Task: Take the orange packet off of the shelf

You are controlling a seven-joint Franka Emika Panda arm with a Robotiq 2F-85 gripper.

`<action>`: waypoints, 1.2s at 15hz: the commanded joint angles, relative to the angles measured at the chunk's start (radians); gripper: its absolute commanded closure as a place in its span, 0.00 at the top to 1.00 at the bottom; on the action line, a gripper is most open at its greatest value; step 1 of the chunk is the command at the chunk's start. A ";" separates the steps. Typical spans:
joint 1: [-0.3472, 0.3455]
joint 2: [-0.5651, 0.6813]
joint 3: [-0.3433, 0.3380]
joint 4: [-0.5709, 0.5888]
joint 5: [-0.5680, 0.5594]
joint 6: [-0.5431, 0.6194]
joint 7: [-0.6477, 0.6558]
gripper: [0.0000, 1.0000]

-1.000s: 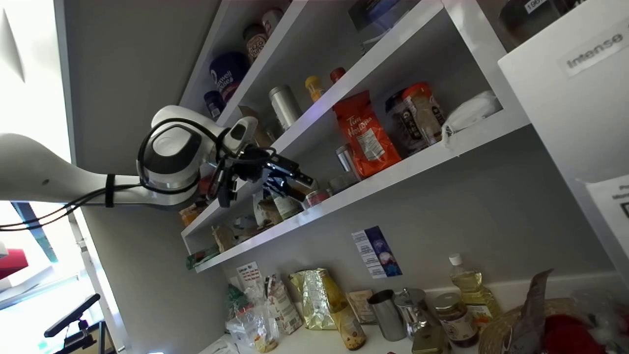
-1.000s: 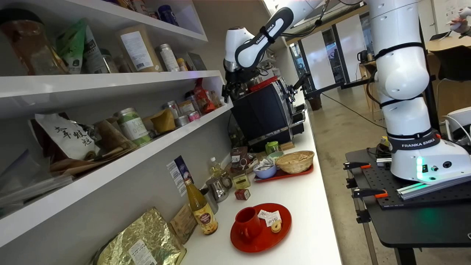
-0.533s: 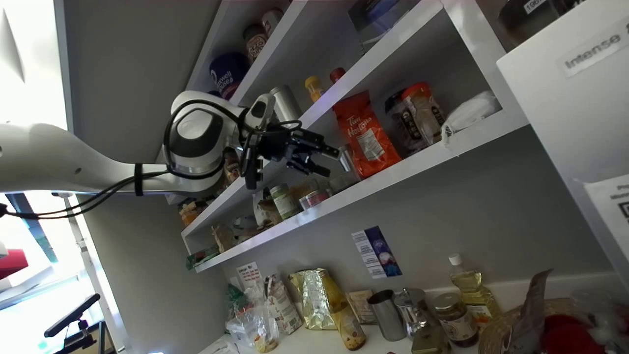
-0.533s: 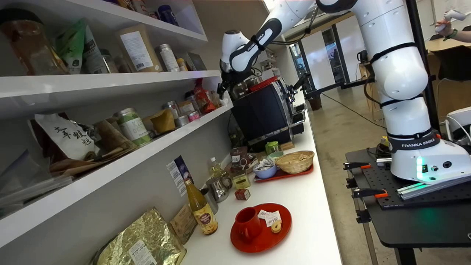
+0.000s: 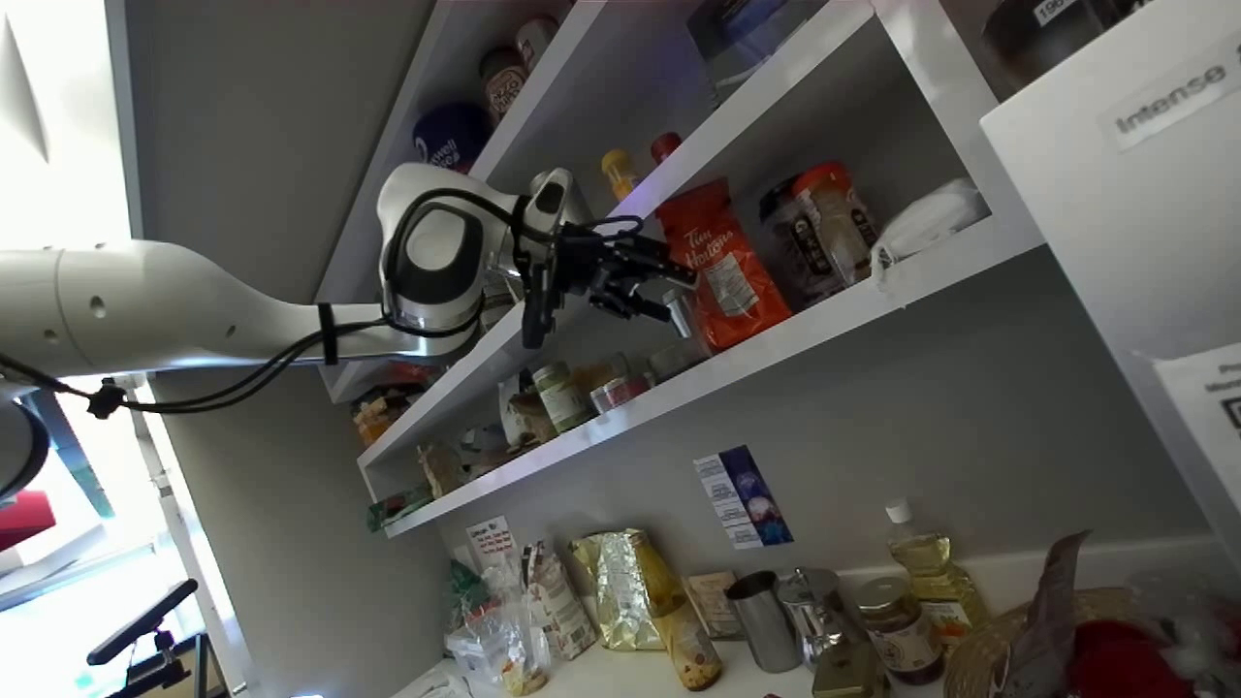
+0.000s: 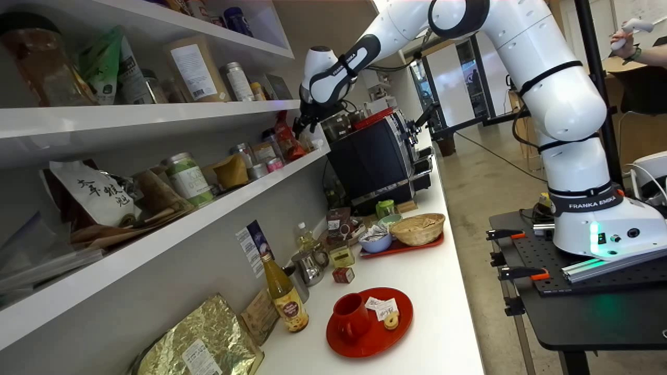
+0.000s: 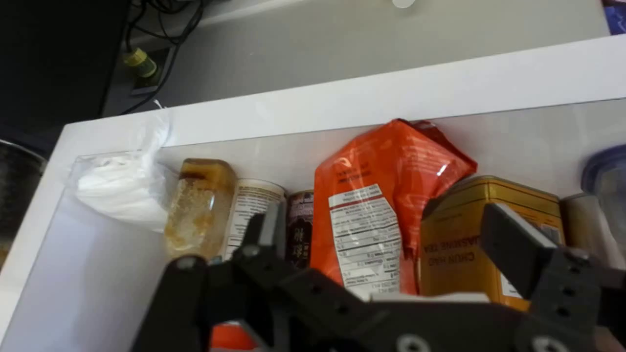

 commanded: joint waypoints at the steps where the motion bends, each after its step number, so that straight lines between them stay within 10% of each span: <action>1: -0.005 0.095 0.016 0.134 0.093 -0.009 -0.070 1.00; 6: -0.002 0.206 0.012 0.275 0.101 -0.040 -0.063 0.97; 7: -0.002 0.222 0.013 0.294 0.099 -0.042 -0.062 0.72; 9: 0.001 0.251 0.015 0.326 0.097 -0.043 -0.060 0.71; 18: 0.023 0.269 0.012 0.331 0.062 -0.027 -0.023 0.03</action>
